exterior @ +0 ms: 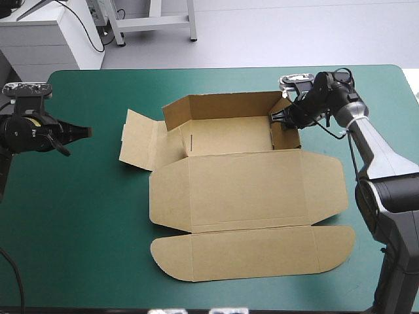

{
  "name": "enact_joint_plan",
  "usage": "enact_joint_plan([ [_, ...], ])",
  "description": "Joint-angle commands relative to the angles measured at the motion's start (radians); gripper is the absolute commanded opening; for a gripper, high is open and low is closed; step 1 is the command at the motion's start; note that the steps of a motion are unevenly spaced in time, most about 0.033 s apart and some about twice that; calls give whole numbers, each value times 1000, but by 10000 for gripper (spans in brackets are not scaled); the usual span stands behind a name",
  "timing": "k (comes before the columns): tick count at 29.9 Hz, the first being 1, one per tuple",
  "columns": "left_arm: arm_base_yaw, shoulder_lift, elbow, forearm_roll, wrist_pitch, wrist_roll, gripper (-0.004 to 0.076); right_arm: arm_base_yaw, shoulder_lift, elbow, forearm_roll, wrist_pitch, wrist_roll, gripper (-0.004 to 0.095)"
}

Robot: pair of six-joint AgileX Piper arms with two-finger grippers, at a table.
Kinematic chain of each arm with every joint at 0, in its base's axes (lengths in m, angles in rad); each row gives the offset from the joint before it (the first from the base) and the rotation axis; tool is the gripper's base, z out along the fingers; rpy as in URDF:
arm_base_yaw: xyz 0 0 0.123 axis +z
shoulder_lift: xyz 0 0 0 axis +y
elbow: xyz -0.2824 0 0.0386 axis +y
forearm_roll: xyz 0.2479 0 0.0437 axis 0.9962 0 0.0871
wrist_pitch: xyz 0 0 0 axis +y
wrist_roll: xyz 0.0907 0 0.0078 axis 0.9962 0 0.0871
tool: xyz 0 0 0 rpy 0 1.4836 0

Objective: Fold the box

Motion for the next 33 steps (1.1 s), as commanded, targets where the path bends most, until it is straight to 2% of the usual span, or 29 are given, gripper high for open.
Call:
enact_joint_plan([
  [1, 2, -28, -28, -30, -43, -2, -8, -7, -29, -31, 6, -2, -3, 288],
  [8, 2, -28, -28, -27, -21, -2, -8, -7, -12, -29, 22, 57, -3, -21],
  [21, 4, -25, -28, -25, 12, -16, -8, -7, -93, -31, 75, 87, 29, -18],
  [28, 129, -15, -28, -46, 60, -59, -8, -16, -194, -28, 84, 115, 23, -20],
  [33, 259, -9, -27, -164, 72, -57, -8, -50, -261, -28, 163, 134, 14, -20],
])
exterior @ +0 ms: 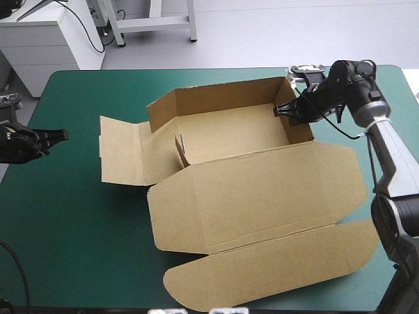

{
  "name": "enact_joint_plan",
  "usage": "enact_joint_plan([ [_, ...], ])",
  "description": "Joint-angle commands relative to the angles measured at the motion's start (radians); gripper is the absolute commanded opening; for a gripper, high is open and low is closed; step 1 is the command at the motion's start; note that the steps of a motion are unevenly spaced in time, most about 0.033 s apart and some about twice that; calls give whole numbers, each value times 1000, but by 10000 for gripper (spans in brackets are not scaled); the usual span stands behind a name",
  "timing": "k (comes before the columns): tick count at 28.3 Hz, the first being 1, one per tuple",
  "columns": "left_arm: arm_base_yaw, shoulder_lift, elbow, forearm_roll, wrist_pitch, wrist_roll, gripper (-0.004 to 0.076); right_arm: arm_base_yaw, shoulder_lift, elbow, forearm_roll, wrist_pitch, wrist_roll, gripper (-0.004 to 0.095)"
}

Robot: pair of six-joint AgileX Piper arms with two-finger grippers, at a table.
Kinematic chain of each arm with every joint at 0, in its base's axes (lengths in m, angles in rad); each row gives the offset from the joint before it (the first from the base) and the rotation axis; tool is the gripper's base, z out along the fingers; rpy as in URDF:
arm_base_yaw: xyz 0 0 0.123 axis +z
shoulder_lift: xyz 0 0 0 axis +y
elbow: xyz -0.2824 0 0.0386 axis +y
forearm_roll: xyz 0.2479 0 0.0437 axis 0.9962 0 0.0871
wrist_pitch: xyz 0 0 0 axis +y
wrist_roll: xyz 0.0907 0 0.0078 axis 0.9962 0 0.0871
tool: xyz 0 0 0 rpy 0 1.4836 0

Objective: Fold the box

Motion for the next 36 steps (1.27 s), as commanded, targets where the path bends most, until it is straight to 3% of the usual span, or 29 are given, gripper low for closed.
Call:
enact_joint_plan([
  [1, 75, -24, -27, -119, -45, -1, -8, -32, -105, -28, 90, 7, -11, -20],
  [7, 179, -18, -27, -422, -60, 135, -8, -91, -175, -28, 139, 51, -16, -20],
  [16, 195, 27, -27, -653, -10, 276, -8, -213, -266, -28, 361, 79, -71, -20],
  [21, 192, 45, -27, -880, 9, 369, -8, -221, -297, -28, 403, 79, -92, -20],
  [27, 191, 45, -27, -1123, 110, 484, -8, -221, -306, -26, 560, 40, -135, -20],
  [36, 188, 43, -27, -1215, 195, 504, -8, -211, -304, -25, 562, -8, -161, -18],
])
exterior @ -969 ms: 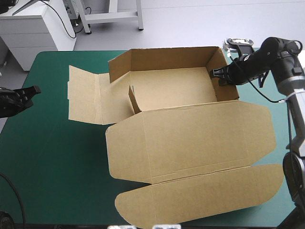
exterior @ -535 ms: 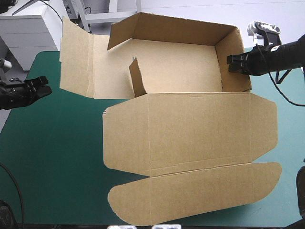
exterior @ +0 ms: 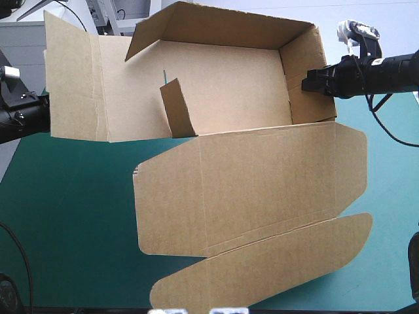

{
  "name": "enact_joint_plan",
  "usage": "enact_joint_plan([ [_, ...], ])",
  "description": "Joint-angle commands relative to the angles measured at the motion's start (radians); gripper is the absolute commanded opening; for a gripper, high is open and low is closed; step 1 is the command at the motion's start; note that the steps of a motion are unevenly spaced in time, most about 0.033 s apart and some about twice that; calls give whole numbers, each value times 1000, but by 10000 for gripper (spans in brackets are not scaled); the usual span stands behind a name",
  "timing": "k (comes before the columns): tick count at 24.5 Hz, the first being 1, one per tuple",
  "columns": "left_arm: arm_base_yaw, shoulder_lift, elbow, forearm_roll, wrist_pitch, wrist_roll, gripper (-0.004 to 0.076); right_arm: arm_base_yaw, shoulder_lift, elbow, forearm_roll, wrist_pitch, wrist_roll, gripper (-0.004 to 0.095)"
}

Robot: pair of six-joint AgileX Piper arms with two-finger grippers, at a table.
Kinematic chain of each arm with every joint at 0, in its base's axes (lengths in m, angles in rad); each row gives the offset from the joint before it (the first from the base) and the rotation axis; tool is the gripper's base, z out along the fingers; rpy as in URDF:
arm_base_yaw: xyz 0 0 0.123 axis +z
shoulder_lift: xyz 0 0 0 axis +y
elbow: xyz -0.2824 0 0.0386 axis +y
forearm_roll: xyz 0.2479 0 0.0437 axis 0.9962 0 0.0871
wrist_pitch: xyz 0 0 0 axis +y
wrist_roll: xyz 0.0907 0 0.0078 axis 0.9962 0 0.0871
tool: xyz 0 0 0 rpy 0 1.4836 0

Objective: Fold the box

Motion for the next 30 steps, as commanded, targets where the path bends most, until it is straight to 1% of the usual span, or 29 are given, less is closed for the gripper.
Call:
enact_joint_plan([
  [1, -2, -32, -27, -112, 62, 7, -8, 14, -45, -23, 72, -73, 2, -18],
  [4, -5, -50, -27, -115, 62, 7, -8, 66, -39, -19, 50, -130, 2, -18],
  [9, -57, -90, -27, -109, 62, 10, -8, 168, 6, -19, 18, -226, 2, -18],
  [13, -63, -99, -27, -69, 62, 16, -8, 190, 19, -19, 6, -257, 2, -18],
  [19, -94, -121, -27, -19, 62, 9, -8, 228, 51, -19, -75, -270, 26, -18],
  [21, -110, -129, -27, -16, 62, 9, -9, 242, 64, -14, -78, -286, 26, -18],
  [23, -130, -137, -27, -9, 60, 9, -8, 254, 71, 4, -70, -326, 26, -18],
  [30, -131, -159, -27, -7, 60, -1, -8, 254, 85, 22, -76, -344, 26, -18],
])
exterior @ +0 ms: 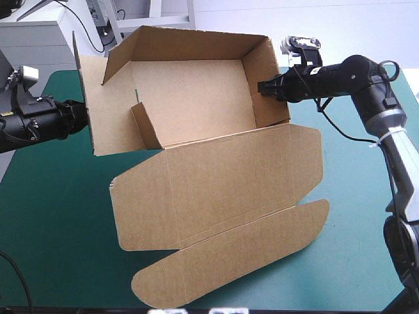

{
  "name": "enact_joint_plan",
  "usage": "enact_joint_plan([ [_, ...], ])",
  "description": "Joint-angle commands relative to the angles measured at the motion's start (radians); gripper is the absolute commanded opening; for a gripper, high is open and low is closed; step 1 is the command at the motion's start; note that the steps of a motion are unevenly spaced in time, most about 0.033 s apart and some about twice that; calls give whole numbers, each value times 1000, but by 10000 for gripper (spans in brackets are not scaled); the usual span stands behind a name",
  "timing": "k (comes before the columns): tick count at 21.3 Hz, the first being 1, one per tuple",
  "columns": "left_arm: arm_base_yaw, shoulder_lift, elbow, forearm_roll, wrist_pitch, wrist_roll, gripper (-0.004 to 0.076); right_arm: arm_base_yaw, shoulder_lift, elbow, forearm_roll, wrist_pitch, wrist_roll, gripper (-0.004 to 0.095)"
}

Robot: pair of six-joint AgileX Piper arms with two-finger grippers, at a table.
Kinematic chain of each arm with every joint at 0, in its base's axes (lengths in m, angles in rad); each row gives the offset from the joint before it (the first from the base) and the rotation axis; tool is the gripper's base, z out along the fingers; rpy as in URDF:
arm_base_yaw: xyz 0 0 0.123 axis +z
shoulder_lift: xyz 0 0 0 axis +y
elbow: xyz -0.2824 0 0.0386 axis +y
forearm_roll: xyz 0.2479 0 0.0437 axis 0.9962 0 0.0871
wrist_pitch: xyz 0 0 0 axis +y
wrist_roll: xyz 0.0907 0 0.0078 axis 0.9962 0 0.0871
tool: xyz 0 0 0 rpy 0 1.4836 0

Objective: Fold the box

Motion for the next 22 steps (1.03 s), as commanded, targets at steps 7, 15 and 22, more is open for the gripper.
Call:
enact_joint_plan([
  [7, -8, -100, -27, -75, 49, -8, -8, 0, -42, -22, 41, -76, 12, -18],
  [15, -8, -104, -27, -138, 49, -4, -8, 21, -14, -22, 68, -74, 12, -18],
  [22, -8, -104, -27, -118, 49, -4, -8, 60, -9, -22, 63, -111, 12, -18],
])
